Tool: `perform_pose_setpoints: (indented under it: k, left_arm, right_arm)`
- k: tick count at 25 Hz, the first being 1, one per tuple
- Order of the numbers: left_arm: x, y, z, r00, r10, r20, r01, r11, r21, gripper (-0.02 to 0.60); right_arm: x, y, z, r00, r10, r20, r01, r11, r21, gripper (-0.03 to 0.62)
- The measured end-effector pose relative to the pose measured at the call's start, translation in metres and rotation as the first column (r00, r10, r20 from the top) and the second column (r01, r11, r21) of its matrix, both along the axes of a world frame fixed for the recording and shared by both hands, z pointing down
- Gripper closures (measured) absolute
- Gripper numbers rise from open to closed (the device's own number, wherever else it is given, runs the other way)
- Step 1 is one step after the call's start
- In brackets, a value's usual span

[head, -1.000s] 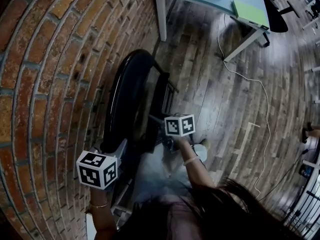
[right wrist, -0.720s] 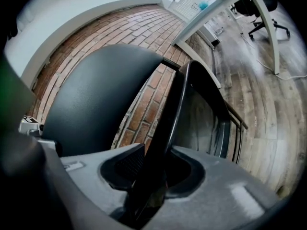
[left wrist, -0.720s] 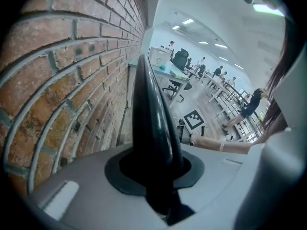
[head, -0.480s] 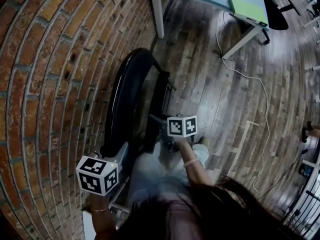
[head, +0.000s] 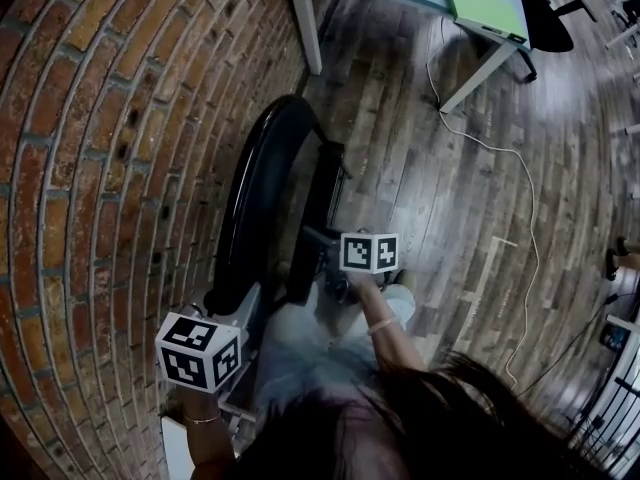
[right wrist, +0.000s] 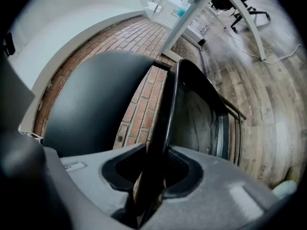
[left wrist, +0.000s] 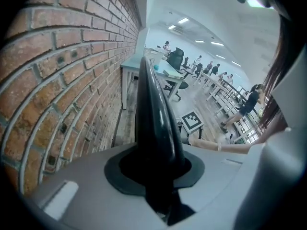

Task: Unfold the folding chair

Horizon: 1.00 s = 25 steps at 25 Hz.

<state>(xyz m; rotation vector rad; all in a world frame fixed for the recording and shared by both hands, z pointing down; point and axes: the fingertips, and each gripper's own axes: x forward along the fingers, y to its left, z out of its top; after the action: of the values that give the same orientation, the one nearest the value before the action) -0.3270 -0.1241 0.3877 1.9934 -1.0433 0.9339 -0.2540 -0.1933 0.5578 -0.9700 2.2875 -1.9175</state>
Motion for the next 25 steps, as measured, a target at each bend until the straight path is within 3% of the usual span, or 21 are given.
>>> perform_pose_setpoints:
  k: [13,25]
  left_arm:
    - [0.039,0.015,-0.003,0.998,0.068,0.016,-0.068,0.998,-0.009,0.485]
    - [0.067,0.029,-0.005,0.995,0.095,0.006,-0.095,0.995,-0.019,0.477]
  right_arm:
    - [0.037,0.015,0.000,0.997,0.072,0.041,-0.070,0.997,-0.044,0.500]
    - [0.061,0.026,-0.001,0.998,0.060,0.022,-0.059,0.997,-0.044,0.502]
